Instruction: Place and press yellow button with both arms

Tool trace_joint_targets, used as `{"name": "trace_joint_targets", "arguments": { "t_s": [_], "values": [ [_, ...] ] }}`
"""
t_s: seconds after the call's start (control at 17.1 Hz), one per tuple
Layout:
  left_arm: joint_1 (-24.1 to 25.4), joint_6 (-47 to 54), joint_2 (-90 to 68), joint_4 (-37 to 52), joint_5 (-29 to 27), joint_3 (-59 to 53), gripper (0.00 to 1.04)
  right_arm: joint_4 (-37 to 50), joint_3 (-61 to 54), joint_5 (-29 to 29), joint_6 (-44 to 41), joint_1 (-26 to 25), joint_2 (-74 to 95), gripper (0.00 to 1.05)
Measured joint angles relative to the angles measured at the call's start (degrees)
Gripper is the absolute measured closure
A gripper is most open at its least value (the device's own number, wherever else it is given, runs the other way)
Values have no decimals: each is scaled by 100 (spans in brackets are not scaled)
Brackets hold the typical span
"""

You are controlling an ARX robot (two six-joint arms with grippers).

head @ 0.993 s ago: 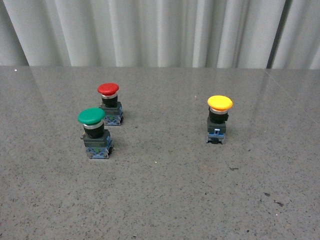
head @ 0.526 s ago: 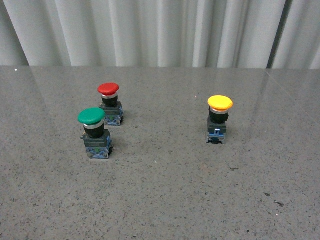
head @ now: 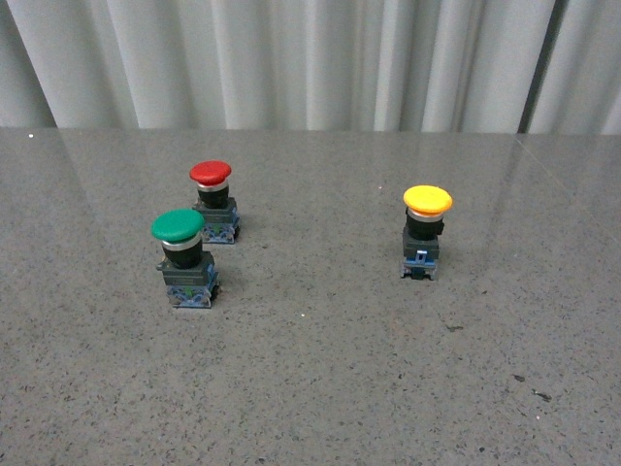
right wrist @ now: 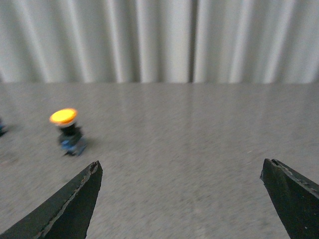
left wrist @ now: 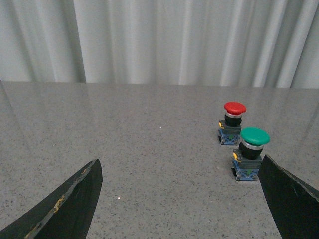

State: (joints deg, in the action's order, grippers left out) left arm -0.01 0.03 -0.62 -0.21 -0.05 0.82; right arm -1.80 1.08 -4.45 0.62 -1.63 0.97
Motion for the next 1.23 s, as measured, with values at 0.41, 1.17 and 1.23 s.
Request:
{"name": "trace_joint_targets", "arguments": {
  "t_s": [0.41, 1.17, 1.23],
  "values": [
    [0, 0, 0, -2, 4, 0, 7, 3222, 1357, -660, -11, 844, 3665, 7],
    [0, 0, 0, -2, 4, 0, 7, 3285, 5490, -11, -197, 3324, 9733, 7],
    [0, 0, 0, 0, 4, 0, 7, 3185, 5547, 2, -223, 3257, 9763, 7]
  ]
}}
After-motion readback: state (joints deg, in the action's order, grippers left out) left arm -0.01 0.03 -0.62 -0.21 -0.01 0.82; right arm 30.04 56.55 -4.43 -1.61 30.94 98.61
